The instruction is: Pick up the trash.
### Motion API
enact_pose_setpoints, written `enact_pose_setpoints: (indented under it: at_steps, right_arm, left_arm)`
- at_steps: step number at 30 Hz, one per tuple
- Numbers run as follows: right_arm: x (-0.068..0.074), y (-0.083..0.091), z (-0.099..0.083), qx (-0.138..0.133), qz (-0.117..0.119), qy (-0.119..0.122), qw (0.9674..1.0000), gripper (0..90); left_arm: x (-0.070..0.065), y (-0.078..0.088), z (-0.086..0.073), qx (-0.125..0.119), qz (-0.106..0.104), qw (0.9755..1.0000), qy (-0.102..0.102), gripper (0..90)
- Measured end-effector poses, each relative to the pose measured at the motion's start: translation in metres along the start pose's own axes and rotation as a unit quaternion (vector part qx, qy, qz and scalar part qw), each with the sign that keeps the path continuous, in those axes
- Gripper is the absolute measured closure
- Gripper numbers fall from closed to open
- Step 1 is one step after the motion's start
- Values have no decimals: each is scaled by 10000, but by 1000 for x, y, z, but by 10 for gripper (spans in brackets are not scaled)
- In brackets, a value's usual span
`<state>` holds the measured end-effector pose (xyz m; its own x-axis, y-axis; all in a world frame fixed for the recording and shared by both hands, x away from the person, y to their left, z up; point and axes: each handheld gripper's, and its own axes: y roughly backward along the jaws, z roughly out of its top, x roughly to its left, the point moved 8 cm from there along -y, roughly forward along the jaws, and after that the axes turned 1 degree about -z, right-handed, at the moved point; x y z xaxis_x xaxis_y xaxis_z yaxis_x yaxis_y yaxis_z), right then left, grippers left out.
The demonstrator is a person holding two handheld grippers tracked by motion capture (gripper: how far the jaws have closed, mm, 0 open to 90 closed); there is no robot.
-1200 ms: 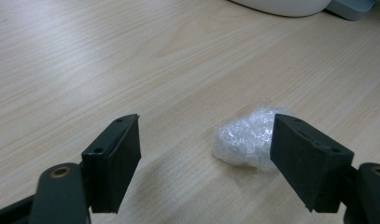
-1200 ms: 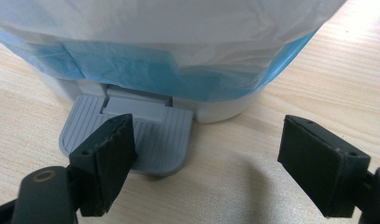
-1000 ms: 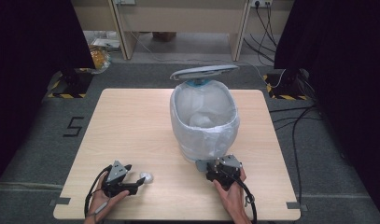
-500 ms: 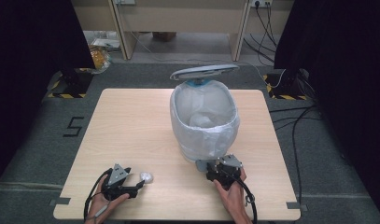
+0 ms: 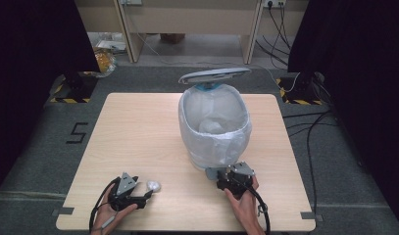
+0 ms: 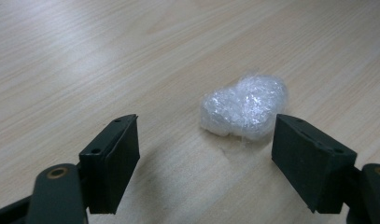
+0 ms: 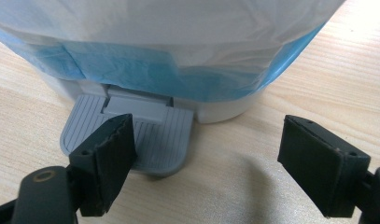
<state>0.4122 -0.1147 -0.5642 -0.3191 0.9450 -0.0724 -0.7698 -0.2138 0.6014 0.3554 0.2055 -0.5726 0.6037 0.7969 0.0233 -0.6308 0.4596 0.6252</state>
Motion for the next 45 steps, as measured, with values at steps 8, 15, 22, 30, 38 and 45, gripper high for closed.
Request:
enact_pose_setpoints:
  at_steps: [8, 15, 22, 30, 38, 45]
  right_arm:
    - [0, 0, 0, -3, 14, -8, 10000, 189]
    - [0, 0, 0, 1, 13, -6, 10000, 189]
    - [0, 0, 0, -1, -12, 18, 10000, 189]
    - [0, 0, 0, -3, 1, 32, 10000, 189]
    - [0, 0, 0, -7, 12, 34, 10000, 189]
    - [0, 0, 0, -2, 19, 28, 10000, 189]
  left_arm:
    - [-2, -2, 2, 12, -19, 10000, -36, 253]
    - [-7, -6, 4, 45, -86, 9999, -107, 289]
    - [-8, -7, 7, 100, -56, 9997, -221, 350]
    - [-19, -18, 17, 118, -271, 9987, -411, 446]
    - [-19, -21, 25, 125, -361, 9982, -465, 531]
    - [-11, -15, 42, -92, -387, 9986, -336, 533]
